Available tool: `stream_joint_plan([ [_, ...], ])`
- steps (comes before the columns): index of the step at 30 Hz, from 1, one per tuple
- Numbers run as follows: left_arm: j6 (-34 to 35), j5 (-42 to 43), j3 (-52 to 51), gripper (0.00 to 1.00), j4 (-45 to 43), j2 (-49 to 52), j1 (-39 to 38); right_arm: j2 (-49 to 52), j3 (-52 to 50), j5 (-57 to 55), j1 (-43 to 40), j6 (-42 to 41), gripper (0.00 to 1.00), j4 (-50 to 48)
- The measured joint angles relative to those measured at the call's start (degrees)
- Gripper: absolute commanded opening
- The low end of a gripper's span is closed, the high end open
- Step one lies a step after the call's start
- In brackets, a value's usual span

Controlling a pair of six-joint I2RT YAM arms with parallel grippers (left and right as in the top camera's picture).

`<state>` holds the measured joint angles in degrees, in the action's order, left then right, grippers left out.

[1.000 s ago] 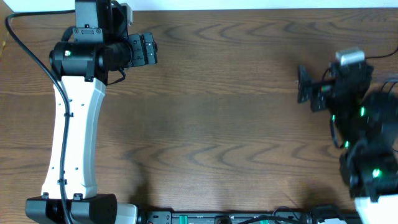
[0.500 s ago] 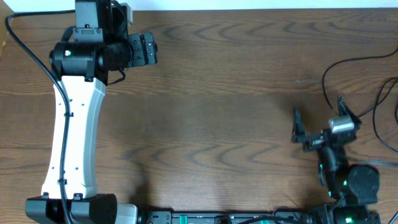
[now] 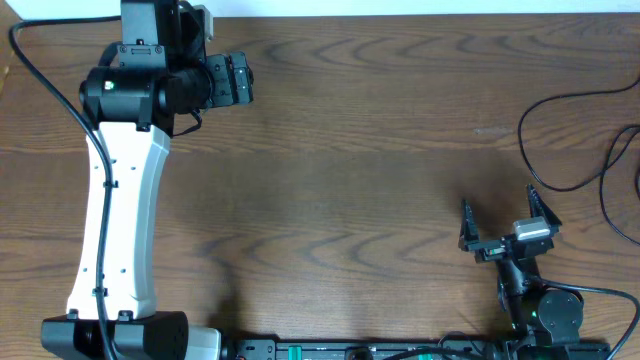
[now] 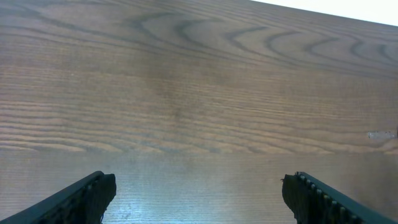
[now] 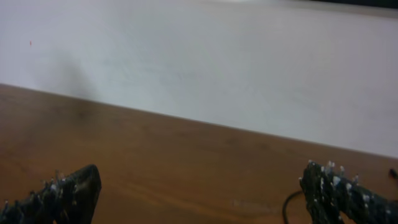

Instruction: Untangle cables

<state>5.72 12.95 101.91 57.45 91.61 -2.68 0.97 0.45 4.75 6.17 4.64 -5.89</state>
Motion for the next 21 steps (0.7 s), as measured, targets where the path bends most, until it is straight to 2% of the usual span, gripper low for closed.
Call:
stream_joint_plan([
  [6,0.0,0.0,0.0,0.92,0.0,0.0,0.0,-0.3,-0.1,0.2,0.0,-0.8,0.99,9.2],
  [13,0.0,0.0,0.0,0.92,0.0,0.0,0.0,-0.2,-0.1,1.3,0.0,-5.7,0.99,9.5],
  [21,0.0,0.0,0.0,0.92,0.0,0.0,0.0,-0.2,-0.1,1.5,0.0,-7.1,0.99,9.5],
])
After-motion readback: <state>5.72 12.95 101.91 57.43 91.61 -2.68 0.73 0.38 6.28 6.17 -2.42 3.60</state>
